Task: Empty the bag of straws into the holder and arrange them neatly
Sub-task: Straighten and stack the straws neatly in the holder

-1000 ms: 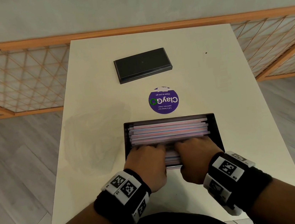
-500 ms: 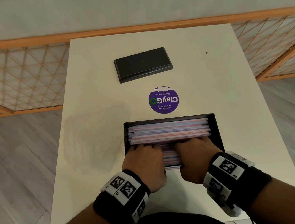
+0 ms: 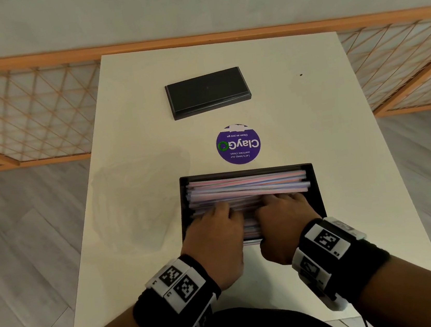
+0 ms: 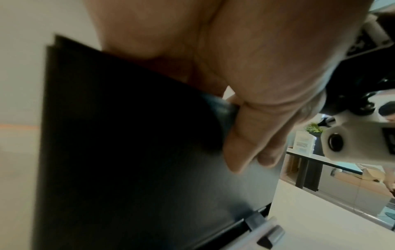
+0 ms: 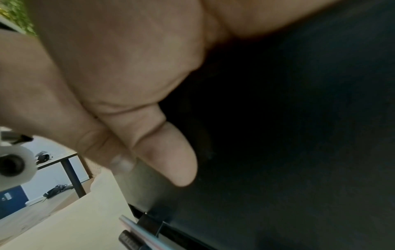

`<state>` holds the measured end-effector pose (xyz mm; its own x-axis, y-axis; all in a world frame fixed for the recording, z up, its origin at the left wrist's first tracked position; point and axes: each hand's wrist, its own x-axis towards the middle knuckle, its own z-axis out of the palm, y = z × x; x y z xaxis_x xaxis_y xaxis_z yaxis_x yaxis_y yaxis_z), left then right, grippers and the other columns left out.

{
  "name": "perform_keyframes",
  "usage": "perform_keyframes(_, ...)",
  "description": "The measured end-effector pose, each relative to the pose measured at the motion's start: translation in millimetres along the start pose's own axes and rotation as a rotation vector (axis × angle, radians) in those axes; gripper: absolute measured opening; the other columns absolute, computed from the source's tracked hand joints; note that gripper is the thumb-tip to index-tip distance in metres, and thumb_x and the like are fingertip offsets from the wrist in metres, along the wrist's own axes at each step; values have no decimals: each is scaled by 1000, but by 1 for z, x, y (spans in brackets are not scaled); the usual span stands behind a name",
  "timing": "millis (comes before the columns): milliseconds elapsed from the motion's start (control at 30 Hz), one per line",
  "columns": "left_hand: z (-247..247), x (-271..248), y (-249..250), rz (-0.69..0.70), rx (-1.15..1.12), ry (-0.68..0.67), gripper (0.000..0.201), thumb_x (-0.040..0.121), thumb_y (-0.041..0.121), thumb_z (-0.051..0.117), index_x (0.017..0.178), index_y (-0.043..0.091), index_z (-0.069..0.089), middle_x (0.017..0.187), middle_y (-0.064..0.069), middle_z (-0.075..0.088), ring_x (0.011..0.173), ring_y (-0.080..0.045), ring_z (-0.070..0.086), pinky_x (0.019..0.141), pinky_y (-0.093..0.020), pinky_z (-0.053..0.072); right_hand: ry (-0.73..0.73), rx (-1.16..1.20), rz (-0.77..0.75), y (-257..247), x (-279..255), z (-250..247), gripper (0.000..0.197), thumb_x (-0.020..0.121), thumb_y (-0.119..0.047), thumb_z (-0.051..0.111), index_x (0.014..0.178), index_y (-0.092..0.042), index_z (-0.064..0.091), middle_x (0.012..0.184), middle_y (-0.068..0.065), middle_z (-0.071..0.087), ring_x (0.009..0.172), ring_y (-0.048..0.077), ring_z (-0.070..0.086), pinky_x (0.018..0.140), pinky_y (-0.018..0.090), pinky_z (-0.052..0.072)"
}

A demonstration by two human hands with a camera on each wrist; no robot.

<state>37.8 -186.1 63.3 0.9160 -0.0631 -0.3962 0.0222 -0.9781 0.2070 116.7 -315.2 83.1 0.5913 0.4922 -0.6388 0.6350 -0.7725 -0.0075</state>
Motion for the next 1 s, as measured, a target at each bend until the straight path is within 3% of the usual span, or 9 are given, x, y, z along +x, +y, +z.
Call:
perform_keyframes(233, 5, 3, -1, 51, -1, -9, 60, 86, 33, 63, 142, 22, 46, 137, 1, 52, 130, -23, 47, 111, -40, 39, 17, 94, -110, -9, 3, -1, 50, 74, -23, 62, 122, -22, 47, 112, -3, 65, 106, 24, 61, 107, 39, 35)
perform_keyframes(400, -6, 0, -5, -72, 53, -40, 36, 86, 38, 58, 119, 25, 54, 118, 1, 64, 108, -24, 62, 88, -34, 50, 48, 77, 23, 4, 1, 3, 35, 71, -35, 55, 104, -28, 62, 96, -8, 67, 98, 20, 62, 102, 39, 39)
perform_keyframes(467, -7, 1, -4, -89, 59, -54, 37, 86, 41, 58, 119, 24, 54, 118, 0, 62, 107, -24, 62, 88, -34, 50, 37, 93, 50, 6, 0, 4, 30, 73, -36, 55, 100, -26, 63, 93, -7, 66, 96, 20, 62, 101, 38, 41)
perform_keyframes(667, -4, 2, -4, -99, 79, -71, 43, 88, 42, 59, 126, 21, 55, 132, -5, 41, 120, -27, 50, 95, -39, 47, 3, 74, 48, 4, -1, 3, 38, 76, -37, 57, 110, -25, 65, 121, 1, 53, 120, 28, 48, 108, 42, 34)
perform_keyframes(867, -2, 3, -5, -58, 96, -37, 47, 87, 36, 60, 129, 23, 45, 129, -2, 58, 122, -27, 51, 103, -40, 41, -10, 129, -23, 3, 0, 1, 48, 76, -28, 58, 122, -23, 44, 112, -3, 66, 105, 25, 63, 105, 42, 38)
perform_keyframes(1000, -2, 4, -3, -38, 103, -63, 39, 88, 33, 60, 125, 22, 54, 132, -3, 50, 126, -27, 43, 105, -41, 42, -1, 80, -20, -1, -1, 0, 38, 78, -27, 58, 116, -25, 58, 123, 0, 56, 117, 26, 53, 105, 42, 36)
